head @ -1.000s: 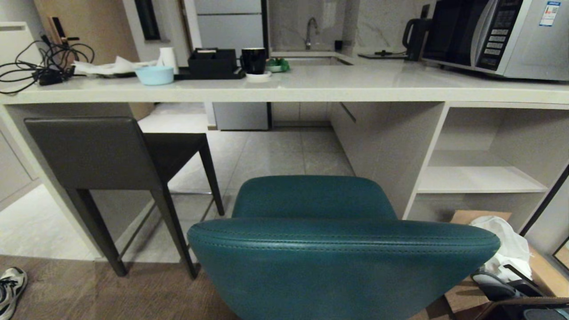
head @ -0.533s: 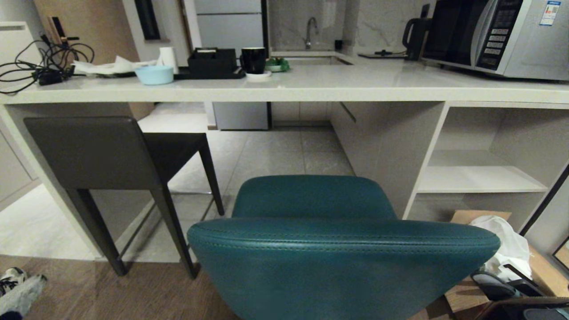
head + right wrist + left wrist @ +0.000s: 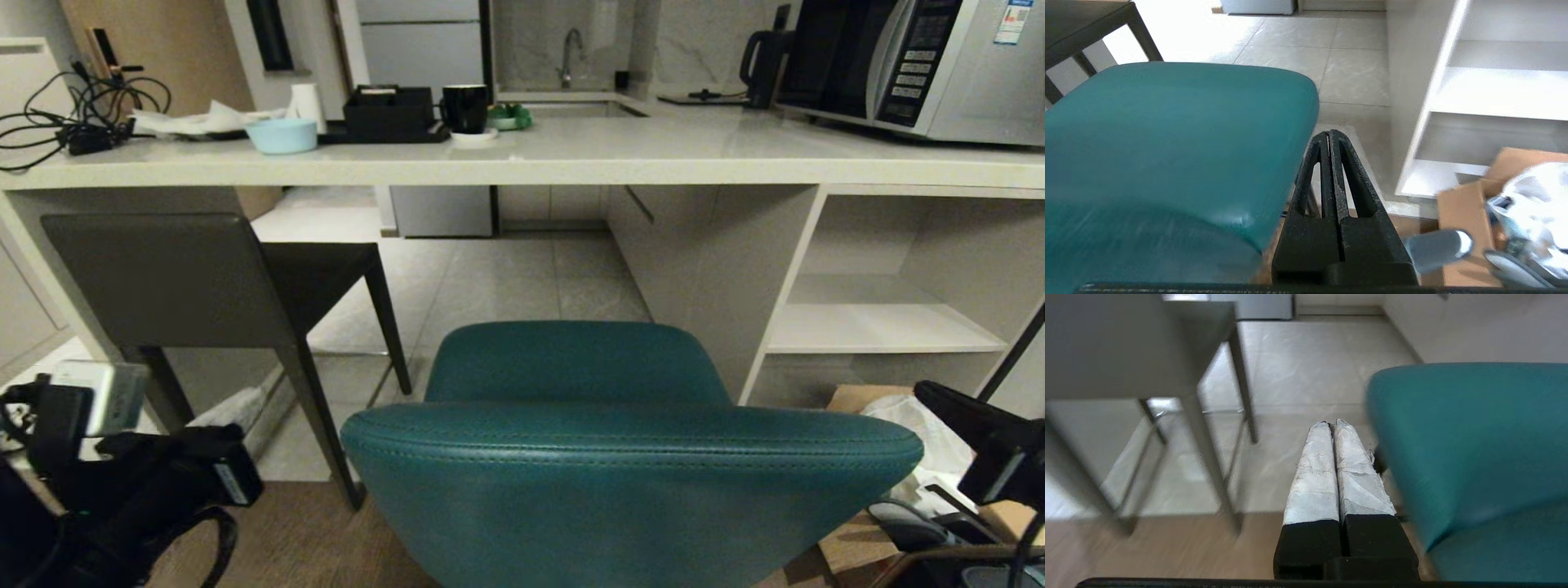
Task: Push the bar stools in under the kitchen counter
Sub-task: Push the blue chair back under the dining table
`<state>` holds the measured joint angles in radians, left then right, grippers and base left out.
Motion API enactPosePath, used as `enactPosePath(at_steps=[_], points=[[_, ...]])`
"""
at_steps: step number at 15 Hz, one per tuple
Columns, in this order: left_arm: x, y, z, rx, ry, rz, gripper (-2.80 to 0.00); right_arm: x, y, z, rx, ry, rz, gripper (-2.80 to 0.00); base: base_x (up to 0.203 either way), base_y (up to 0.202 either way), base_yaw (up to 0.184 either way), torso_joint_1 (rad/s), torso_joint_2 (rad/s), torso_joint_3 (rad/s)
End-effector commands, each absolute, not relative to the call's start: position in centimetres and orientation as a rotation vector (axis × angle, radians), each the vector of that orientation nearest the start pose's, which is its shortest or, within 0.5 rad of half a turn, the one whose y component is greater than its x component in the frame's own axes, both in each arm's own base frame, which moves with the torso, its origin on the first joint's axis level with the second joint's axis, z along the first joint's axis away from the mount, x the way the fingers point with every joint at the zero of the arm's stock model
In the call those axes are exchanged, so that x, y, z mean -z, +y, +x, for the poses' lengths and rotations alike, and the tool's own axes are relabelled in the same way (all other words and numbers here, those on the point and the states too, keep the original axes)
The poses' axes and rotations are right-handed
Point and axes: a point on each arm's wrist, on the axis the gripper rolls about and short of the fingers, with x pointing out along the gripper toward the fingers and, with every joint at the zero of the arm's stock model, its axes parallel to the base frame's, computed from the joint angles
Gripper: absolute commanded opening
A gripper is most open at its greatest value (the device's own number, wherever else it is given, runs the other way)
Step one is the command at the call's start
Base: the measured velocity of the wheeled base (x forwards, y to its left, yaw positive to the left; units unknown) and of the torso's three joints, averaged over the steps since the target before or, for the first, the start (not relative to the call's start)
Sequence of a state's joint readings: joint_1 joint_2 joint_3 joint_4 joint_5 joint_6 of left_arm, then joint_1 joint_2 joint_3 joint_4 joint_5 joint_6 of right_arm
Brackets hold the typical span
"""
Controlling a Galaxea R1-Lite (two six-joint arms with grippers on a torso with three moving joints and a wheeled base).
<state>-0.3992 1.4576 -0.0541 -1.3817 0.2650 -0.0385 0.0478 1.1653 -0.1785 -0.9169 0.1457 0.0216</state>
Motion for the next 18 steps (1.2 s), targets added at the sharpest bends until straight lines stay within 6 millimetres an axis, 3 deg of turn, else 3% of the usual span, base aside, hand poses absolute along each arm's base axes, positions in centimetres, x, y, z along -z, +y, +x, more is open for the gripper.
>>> enactPosePath(at_steps=[1, 5, 10, 18], points=[[-10.8, -10.3, 17.4, 0.173, 0.104, 0.014, -2.80, -14.7, 2.1, 16.7, -0.243, 0.150, 0.023, -2.80, 0.000, 0.000, 0.000, 0.000, 0.00, 0.000], [-11.0, -11.1, 17.3, 0.180, 0.081, 0.004, -2.80, -14.4, 4.2, 16.2, -0.336, 0.156, 0.012, -2.80, 0.000, 0.000, 0.000, 0.000, 0.00, 0.000], [-11.0, -12.2, 17.2, 0.218, 0.081, 0.006, -2.80, -14.4, 5.3, 16.0, -0.388, 0.161, 0.014, -2.80, 0.000, 0.000, 0.000, 0.000, 0.00, 0.000], [-10.8, -12.9, 17.4, 0.241, 0.084, 0.008, -2.80, -14.7, 6.9, 17.7, -0.443, 0.162, 0.004, -2.80, 0.000, 0.000, 0.000, 0.000, 0.00, 0.000]])
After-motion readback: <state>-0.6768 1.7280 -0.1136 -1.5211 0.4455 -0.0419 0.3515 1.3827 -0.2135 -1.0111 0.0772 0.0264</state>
